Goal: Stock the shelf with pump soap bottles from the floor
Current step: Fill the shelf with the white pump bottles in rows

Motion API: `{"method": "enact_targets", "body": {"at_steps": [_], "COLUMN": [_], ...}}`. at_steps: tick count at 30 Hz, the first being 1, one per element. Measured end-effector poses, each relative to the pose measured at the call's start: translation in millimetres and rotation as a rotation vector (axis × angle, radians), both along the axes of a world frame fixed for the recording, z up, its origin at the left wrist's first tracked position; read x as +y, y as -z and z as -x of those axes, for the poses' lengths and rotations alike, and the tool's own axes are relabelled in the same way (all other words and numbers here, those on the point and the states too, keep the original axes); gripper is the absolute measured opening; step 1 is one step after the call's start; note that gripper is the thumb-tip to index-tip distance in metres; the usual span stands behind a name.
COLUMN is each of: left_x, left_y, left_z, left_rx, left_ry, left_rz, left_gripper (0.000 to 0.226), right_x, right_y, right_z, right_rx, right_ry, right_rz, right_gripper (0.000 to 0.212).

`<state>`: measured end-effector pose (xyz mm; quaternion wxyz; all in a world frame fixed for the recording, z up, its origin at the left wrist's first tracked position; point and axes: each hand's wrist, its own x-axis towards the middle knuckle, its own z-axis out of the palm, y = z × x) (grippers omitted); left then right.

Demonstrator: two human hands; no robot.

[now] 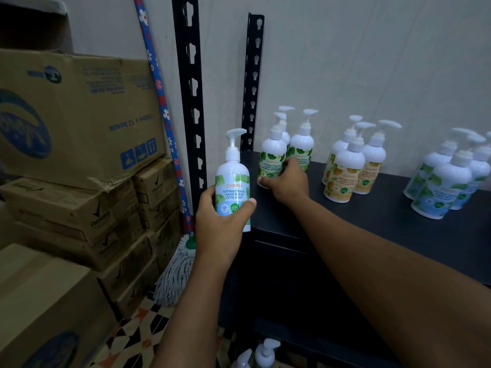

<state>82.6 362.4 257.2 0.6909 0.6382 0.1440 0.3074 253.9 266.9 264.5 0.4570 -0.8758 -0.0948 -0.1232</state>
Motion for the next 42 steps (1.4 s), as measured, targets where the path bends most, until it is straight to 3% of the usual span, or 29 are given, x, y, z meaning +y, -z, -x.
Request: {"method": "enact_targets", "body": {"at_steps": [11, 17, 23, 29, 38, 42], "left_x": [-0.4, -2.2, -33.0, -98.1, -231.6, -285.6], "left_y": [0.3, -1.2, -5.0, -9.6, -15.5, -18.0], "left_z": [-1.3, 1.0, 5.7, 17.9, 18.0, -9.7], "left_rx": [0.007, 0.019, 0.036, 0.046, 0.018, 0.007], "left_ry": [0.0, 0.001, 0.052, 0.188, 0.466, 0.546], "left_rz": [-0.003, -0.03, -0.059, -0.113, -0.203, -0.293], "left_gripper": [0.049, 0.049, 0.047, 0.04, 0.039, 0.054], "right_x": [6.3, -12.8, -94.2, -219.3, -384.5, -422.5], "right_y": [1.3, 2.3, 2.1, 2.1, -0.6, -4.2], "right_z": [-13.2, 8.5, 63.5, 105.7, 106.1, 91.3], "right_rx": [0.011, 0.011, -0.041, 0.003, 0.176, 0.264], "right_ry": [0.03, -0.043, -0.15, -0.089, 0.134, 0.169], "right_rz": [0.026, 0.047, 0.375, 0.492, 0.679, 0.727], "right_gripper": [0.06, 0.068, 0.044, 0.026, 0.063, 0.069]}}
